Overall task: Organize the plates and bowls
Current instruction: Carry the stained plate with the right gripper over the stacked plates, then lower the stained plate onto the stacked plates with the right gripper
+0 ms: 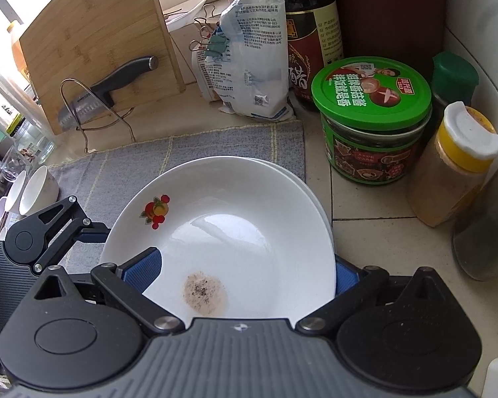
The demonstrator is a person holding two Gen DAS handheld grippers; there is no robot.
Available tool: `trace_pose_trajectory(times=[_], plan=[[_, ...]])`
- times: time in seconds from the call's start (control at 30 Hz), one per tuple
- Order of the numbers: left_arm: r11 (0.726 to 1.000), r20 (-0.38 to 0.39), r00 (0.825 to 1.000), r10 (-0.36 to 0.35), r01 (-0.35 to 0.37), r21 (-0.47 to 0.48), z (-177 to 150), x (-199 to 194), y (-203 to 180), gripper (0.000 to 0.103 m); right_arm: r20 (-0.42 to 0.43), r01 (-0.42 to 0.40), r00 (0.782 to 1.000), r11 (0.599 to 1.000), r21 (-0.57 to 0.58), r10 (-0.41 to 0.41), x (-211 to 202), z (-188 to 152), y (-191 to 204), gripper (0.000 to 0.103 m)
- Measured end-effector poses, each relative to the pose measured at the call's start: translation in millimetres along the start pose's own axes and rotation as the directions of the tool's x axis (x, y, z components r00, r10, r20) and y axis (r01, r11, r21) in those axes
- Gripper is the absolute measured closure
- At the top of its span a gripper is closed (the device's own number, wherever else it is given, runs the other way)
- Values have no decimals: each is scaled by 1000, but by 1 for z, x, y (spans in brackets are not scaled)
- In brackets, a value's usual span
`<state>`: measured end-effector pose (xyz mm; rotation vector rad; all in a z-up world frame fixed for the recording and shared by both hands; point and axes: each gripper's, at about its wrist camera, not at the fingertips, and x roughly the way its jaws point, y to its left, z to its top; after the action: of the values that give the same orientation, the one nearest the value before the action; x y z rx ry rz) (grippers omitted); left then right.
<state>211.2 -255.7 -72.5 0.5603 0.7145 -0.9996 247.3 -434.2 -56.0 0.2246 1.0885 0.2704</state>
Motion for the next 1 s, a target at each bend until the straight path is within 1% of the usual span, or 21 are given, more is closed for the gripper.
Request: trace_pose_trajectory(times=[0.17, 0.33, 0.47, 0.73, 0.87, 1.0], plan=[[999, -1, 1000, -3, 3, -46, -2, -8, 3, 2, -8, -5, 1000, 1000, -13, 5, 7, 2, 4, 0], [997, -16, 1000, 24, -25, -71, -6, -13, 7, 2, -23, -23, 1000, 999, -42, 22, 18, 7, 14, 0], [996, -20, 999, 28, -30, -89, -6, -14, 11, 2, -36, -25, 999, 998, -56, 23, 26, 11, 15, 0], [996, -28, 999, 24, -26, -84, -4, -10, 11, 2, -57, -33, 998, 998, -44, 30, 34, 13, 8, 0], [997, -26, 1000, 16, -18, -80, -4, -10, 13, 2, -56, -45, 998, 998, -40, 42, 32, 13, 6, 0], [997, -24, 999, 23, -25, -69, -5, -12, 14, 2, -54, -44, 998, 999, -31, 43, 31, 13, 5, 0]])
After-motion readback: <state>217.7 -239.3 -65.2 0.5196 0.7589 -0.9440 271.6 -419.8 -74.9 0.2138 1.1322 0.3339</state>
